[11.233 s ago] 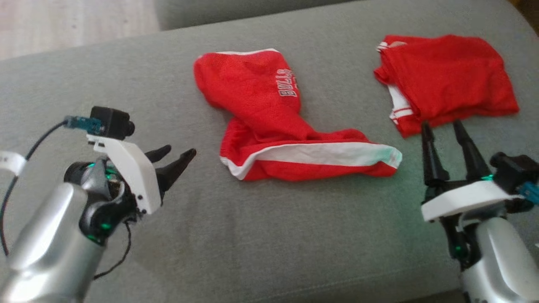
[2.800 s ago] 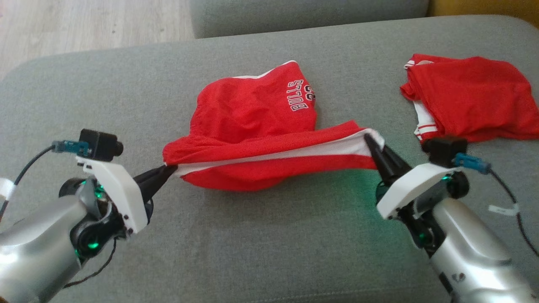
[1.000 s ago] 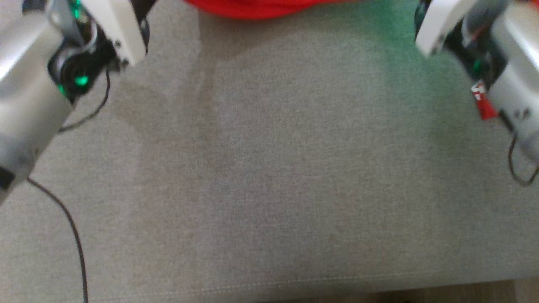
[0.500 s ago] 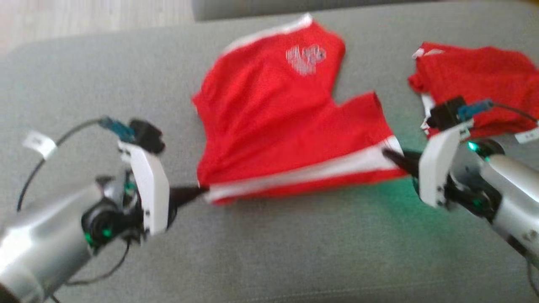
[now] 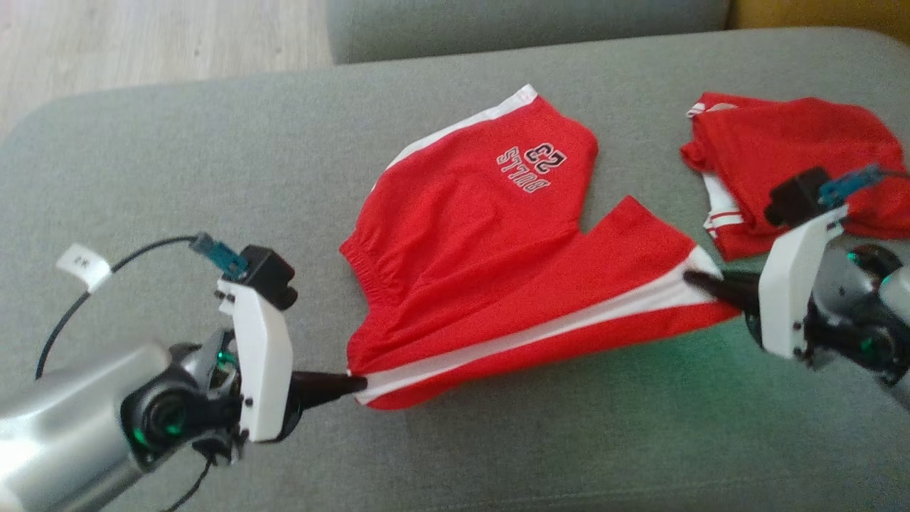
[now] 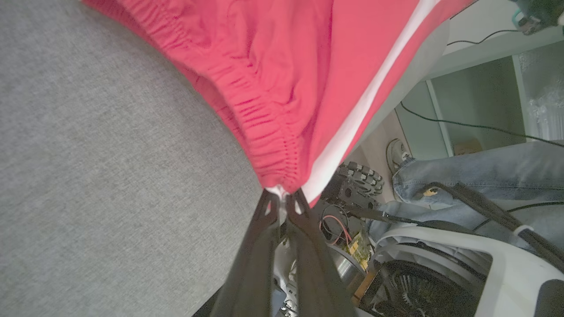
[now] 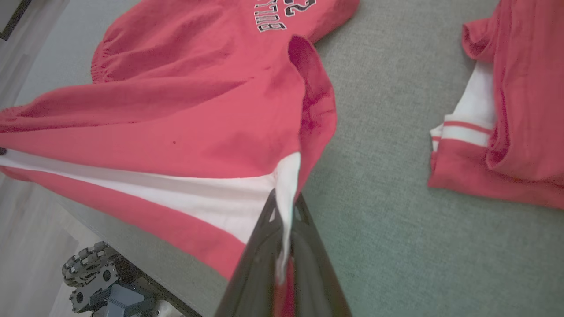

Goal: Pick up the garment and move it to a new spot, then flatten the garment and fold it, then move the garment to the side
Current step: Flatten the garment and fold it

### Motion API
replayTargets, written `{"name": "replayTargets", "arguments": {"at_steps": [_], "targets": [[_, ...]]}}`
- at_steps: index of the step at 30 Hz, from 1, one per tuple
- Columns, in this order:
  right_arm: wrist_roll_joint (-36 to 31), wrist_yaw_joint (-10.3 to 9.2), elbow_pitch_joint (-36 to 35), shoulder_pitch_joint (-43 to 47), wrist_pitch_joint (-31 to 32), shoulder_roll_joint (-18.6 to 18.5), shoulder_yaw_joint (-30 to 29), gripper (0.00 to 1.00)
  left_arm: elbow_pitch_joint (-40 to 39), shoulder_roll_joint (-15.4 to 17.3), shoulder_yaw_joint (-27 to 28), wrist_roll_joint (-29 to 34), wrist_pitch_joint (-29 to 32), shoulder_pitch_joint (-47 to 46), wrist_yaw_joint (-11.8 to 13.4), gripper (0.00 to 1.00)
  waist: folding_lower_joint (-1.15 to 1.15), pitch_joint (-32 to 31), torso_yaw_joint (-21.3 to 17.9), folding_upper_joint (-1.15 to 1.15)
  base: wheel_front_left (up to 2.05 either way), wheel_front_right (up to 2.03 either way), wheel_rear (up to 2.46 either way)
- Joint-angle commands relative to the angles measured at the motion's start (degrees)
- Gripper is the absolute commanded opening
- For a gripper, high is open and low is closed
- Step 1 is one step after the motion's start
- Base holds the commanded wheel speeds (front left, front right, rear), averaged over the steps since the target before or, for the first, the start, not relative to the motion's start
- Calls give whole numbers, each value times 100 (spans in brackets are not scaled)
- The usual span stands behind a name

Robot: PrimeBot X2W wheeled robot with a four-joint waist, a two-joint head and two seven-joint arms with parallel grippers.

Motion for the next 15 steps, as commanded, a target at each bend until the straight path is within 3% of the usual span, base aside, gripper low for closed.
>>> {"name": "replayTargets", "arguments": {"at_steps": [1, 5, 7, 15], "targets": [[-62, -4, -150, -34, 64, -123, -233, 0, -61, 189, 353, -48, 30, -384, 38, 0, 1, 120, 58, 0, 0, 0, 0], [-115, -4, -224, -266, 398, 82, -731, 0, 113, 31, 532, -254, 276, -737, -51, 0, 1, 466, 176, 0, 0, 0, 0], [-161, -4, -69, -613, 700, 340, -1082, 0, 322, -66, 646, -391, 596, -1095, -216, 0, 1, 726, 262, 0, 0, 0, 0], [-497, -4, 641, -1686, 1227, 998, -1803, 0, 1142, -414, 977, -561, 1002, -1940, -338, 0, 1, 1335, 545, 0, 0, 0, 0]]}}
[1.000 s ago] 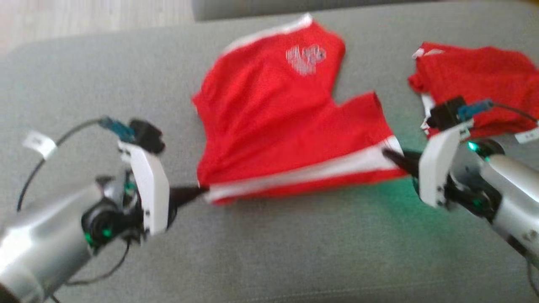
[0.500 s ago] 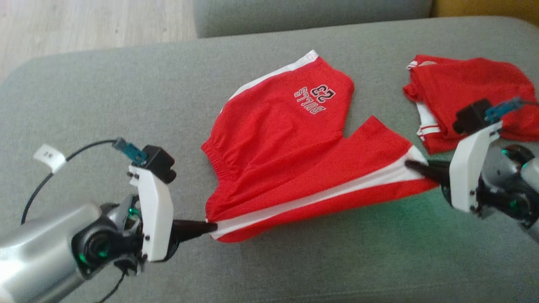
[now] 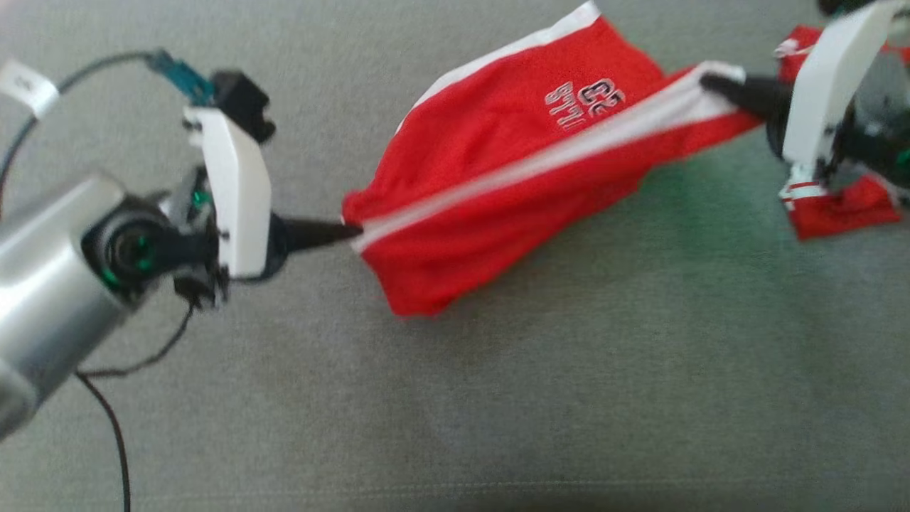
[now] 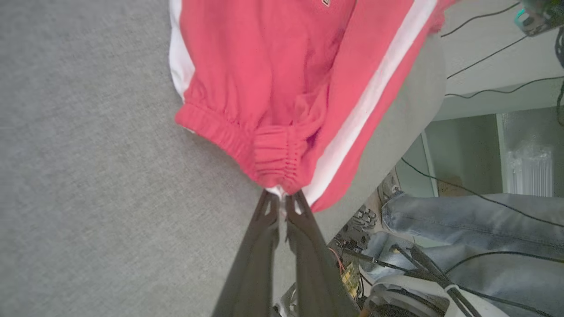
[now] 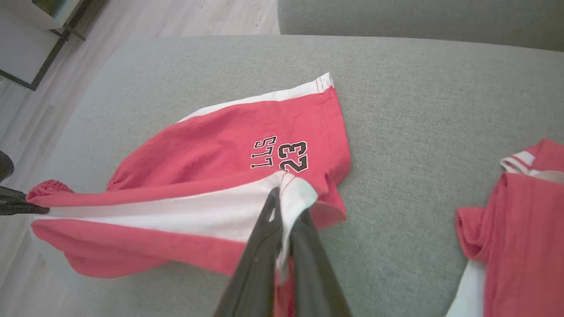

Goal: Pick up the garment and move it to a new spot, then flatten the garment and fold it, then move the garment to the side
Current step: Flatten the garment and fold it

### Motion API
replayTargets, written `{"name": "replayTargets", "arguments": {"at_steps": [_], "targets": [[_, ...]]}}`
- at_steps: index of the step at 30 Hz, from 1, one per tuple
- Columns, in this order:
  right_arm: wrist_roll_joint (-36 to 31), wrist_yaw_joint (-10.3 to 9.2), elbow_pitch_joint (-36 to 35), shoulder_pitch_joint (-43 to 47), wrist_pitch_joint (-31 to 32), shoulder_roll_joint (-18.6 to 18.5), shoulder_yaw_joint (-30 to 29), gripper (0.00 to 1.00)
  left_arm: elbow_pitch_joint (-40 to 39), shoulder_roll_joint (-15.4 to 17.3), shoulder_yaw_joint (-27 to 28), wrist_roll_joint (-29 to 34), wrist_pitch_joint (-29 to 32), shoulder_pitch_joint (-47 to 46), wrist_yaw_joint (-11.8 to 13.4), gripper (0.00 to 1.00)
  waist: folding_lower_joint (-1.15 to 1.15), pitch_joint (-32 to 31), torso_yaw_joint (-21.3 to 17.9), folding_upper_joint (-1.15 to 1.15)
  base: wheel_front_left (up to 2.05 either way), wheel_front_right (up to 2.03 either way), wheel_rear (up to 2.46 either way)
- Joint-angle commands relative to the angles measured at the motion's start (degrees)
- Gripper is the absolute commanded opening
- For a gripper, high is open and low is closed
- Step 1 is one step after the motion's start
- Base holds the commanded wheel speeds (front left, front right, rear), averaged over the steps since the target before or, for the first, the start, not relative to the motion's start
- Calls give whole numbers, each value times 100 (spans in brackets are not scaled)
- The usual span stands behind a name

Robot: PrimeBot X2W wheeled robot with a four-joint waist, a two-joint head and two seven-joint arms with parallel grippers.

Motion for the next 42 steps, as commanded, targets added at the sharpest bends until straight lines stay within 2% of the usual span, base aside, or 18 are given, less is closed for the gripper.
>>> {"name": "replayTargets", "arguments": {"at_steps": [1, 7, 13, 22, 23, 24, 26, 33, 37, 40, 42], "targets": [[-89, -4, 1, -155, 67, 62, -134, 0, 65, 139, 408, -19, 0, -448, -26, 0, 0, 258, 173, 0, 0, 0, 0], [-398, -4, 352, -769, -14, 368, -384, 0, 568, -125, 611, 58, -51, -928, -101, 0, 0, 746, 408, 0, 0, 0, 0], [-628, -4, 670, -1210, -143, 479, -403, 0, 927, -426, 701, 95, -49, -1235, -174, 0, 0, 1143, 597, 0, 0, 0, 0], [-829, -4, 1223, -1601, -203, 670, -330, 0, 1216, -687, 696, 159, -37, -1361, -226, 0, 0, 1278, 652, 0, 0, 0, 0], [-852, -4, 1341, -1614, -324, 717, -329, 76, 1267, -712, 681, 164, -32, -1329, -231, 32, 0, 1230, 636, 0, 0, 0, 0], [-851, -4, 1397, -1603, -404, 747, -335, 100, 1282, -718, 678, 184, -60, -1311, -233, 100, 0, 1193, 624, 0, 0, 0, 0], [-839, -4, 1424, -1585, -508, 782, -338, 100, 1275, -717, 675, 198, -81, -1288, -234, 100, 0, 1152, 609, 0, 0, 0, 0], [-669, -4, 1387, -1140, -1692, 872, -266, 100, 1161, -592, 716, 385, -570, -982, -237, 100, 0, 567, 526, 0, 0, 0, 0], [-760, -4, 1261, -809, -2937, 831, -179, 100, 1137, -457, 722, 852, -1346, -809, -237, 100, 0, 190, 488, 0, 0, 0, 0], [-836, -4, 1297, -561, -3807, 872, -127, 100, 1271, -333, 733, 1347, -2170, -656, -234, 100, 0, -26, 456, 0, 0, 0, 0], [-863, -4, 1414, -397, -4259, 928, -110, 100, 1372, -311, 787, 1705, -2877, -530, -86, 100, 0, -128, 444, 0, 0, 0, 0]]}}
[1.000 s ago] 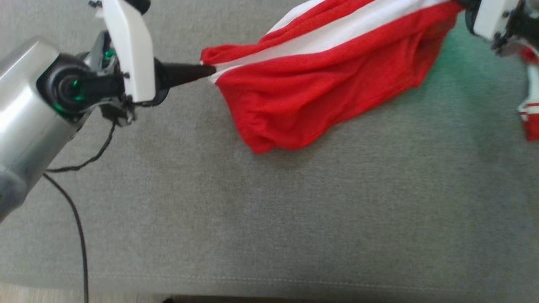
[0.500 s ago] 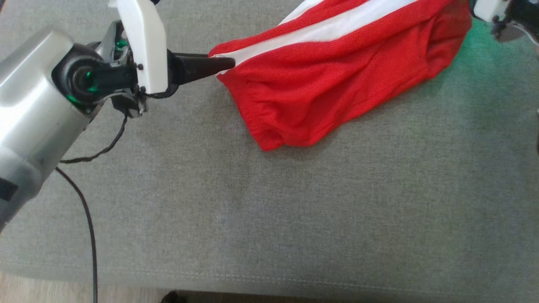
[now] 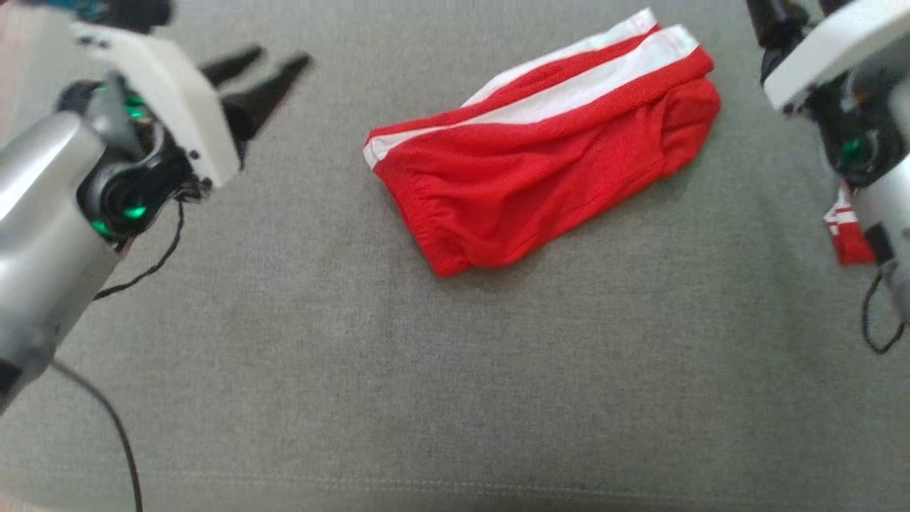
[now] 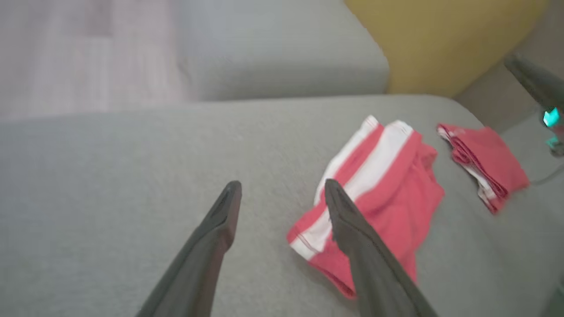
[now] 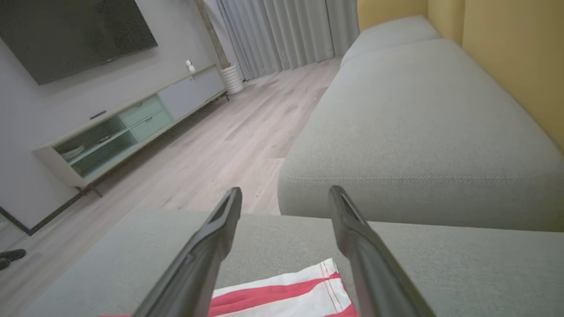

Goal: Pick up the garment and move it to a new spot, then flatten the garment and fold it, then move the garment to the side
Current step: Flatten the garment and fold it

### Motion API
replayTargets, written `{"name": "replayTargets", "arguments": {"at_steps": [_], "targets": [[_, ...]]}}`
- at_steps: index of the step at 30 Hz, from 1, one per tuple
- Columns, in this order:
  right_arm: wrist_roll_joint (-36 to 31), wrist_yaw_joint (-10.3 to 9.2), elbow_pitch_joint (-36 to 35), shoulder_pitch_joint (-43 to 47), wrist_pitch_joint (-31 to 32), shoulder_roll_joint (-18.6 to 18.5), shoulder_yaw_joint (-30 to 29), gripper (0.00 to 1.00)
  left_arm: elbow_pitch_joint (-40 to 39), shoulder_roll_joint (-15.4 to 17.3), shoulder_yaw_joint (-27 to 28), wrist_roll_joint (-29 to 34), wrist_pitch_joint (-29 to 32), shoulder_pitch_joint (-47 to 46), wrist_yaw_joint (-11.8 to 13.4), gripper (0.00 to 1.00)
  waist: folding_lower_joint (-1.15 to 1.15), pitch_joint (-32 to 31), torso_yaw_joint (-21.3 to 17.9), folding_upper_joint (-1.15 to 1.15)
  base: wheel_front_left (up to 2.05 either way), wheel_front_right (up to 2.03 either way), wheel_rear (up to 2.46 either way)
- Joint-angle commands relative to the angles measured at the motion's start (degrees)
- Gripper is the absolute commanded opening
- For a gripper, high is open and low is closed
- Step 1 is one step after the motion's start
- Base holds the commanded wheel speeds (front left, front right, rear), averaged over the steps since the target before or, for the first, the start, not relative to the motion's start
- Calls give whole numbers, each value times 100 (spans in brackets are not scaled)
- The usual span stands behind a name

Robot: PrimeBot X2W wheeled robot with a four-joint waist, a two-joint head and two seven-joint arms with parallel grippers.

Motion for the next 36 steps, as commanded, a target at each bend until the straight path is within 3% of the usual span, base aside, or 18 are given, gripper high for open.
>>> {"name": "replayTargets", "arguments": {"at_steps": [1, 7, 10, 13, 15, 19, 24, 28, 36], "targets": [[-78, -4, -1, 154, -300, 107, 19, 100, -15, 255, 327, 298, -583, -87, 187, 100, 1, -185, -40, 0, 0, 0, 0], [-112, -4, 803, 440, -726, 276, 70, 100, -392, 135, 495, 969, -2494, 724, 1010, 100, 1, -275, 141, 0, 0, 0, 0], [-93, -4, 1201, 428, -709, 230, 92, 100, -778, 23, 714, 1286, -2740, 1238, 1452, 100, 1, -227, 339, 0, 0, 0, 0], [-69, -4, 1582, 276, -602, 164, 103, 100, -1386, -239, 1494, 1771, -2760, 1913, 1792, 100, 1, -120, 529, 0, 0, 0, 0], [-67, -4, 1816, 122, -429, 119, 146, 100, -1733, -485, 2051, 2124, -2762, 2494, 1880, 100, 1, -29, 653, 0, 0, 0, 0], [-111, -4, 2266, -229, -43, 10, 264, 100, -2212, -1064, 2843, 2796, -2763, 3547, 1776, 100, 1, 151, 913, 0, 0, 0, 0], [-72, -4, 2775, -496, 804, -89, 421, 100, -2300, -1792, 3496, 3360, -2764, 4360, 1421, 100, 1, 302, 1247, 0, 0, 0, 0], [-24, -4, 3081, -646, 1247, -155, 420, 100, -2203, -2057, 3741, 3719, -2764, 4586, 1244, 100, 1, 344, 1387, 0, 0, 0, 0], [144, -4, 3479, -706, 2728, -263, 228, 100, -1942, -2570, 4271, 4233, -2764, 4938, 780, 100, 1, 394, 1566, 0, 0, 0, 0]]}}
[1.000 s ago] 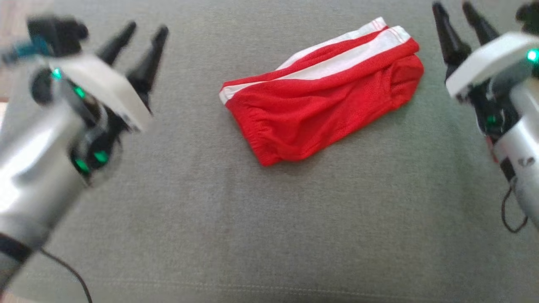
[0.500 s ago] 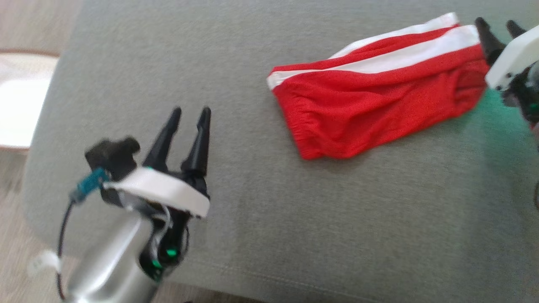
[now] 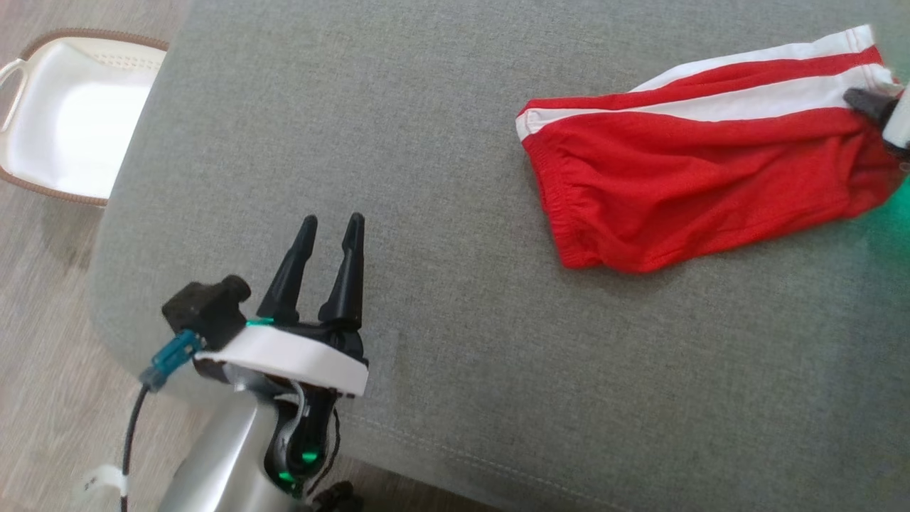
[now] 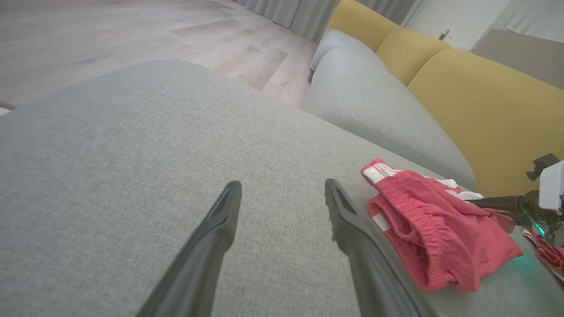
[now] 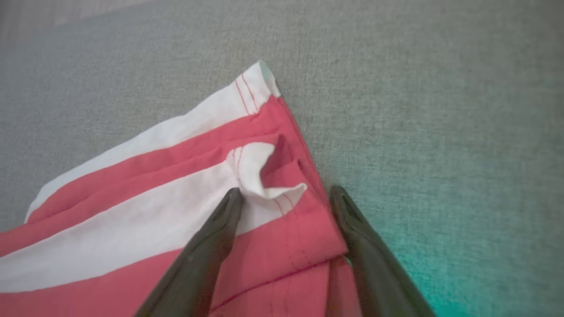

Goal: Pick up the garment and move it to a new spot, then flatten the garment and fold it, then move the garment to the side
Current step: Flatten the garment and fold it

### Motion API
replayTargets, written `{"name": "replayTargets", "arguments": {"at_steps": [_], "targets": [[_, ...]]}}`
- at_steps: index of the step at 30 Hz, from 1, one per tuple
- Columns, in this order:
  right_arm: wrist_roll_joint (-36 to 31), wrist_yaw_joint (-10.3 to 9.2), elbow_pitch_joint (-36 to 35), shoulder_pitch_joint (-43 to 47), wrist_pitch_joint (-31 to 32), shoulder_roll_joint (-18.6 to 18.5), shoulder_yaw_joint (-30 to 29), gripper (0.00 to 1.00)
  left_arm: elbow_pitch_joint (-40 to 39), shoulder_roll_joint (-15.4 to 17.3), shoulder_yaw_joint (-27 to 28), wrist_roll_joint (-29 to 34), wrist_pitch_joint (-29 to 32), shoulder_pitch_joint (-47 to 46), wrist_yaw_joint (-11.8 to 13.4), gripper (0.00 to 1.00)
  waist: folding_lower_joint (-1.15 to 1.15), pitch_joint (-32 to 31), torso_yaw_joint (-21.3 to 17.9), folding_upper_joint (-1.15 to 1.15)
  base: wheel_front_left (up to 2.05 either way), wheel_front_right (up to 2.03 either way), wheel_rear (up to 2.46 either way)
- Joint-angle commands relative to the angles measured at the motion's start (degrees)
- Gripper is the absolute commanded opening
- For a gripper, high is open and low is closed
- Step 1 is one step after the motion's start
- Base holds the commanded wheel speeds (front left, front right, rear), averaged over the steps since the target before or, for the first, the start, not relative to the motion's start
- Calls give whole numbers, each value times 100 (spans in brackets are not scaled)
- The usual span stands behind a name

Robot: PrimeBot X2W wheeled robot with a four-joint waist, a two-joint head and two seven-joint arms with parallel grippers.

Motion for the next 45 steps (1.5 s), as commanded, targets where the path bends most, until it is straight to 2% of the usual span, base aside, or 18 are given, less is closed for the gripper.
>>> {"name": "replayTargets", "arguments": {"at_steps": [1, 4, 5, 6, 7, 8, 9, 20, 26, 34, 39, 45], "targets": [[43, -4, -22, 179, 269, -21, 31, 100, -140, 31, 276, 59, -44, -31, -40, 100, 0, 6, 4, 0, 0, 0, 0], [126, -4, -17, 373, 1001, -29, -157, 100, -58, -136, 454, 197, -44, 68, -195, 100, 0, 0, 12, 0, 0, 0, 0], [112, -4, -17, 381, 1021, -7, -182, 100, -40, -169, 492, 230, -44, 84, -230, 100, 0, -1, 13, 0, 0, 0, 0], [100, -4, -16, 379, 938, 32, -209, 80, -31, -197, 531, 275, -44, 94, -257, 100, 0, -1, 13, 0, 0, 0, 0], [93, -4, -16, 365, 803, 87, -232, 49, -23, -222, 563, 326, -44, 103, -283, 100, 0, 0, 15, 0, 0, 0, 0], [104, -4, -16, 343, 681, 133, -266, 30, -12, -245, 586, 372, -44, 110, -310, 100, 0, 3, 18, 0, 0, 0, 0], [104, -4, -16, 334, 576, 170, -280, 0, -1, -266, 608, 413, -44, 115, -336, 100, 0, 5, 19, 0, 0, 0, 0], [44, -4, -245, 182, -193, 238, -250, 0, 123, -382, 850, 653, -44, 192, -500, 100, 0, -123, -163, 0, 0, 0, 0], [60, -4, -329, 290, -515, 193, -232, 0, 13, -396, 1071, 963, -45, 317, -493, 100, 0, -457, -512, 0, 0, 0, 0], [210, -4, -531, 882, -1096, 276, -249, 0, -118, -401, 1507, 1491, -45, 610, -473, 100, 0, -940, -1084, 0, 0, 0, 0], [271, -4, -459, 1127, -1384, 284, -284, 0, -91, -406, 1490, 1609, -45, 712, -545, 100, 0, -1131, -1281, 0, 0, 0, 0], [215, -4, -675, 1134, -1731, 315, -194, 0, -63, -409, 1428, 1620, -45, 786, -548, 100, 0, -1244, -1321, 0, 0, 0, 0]]}}
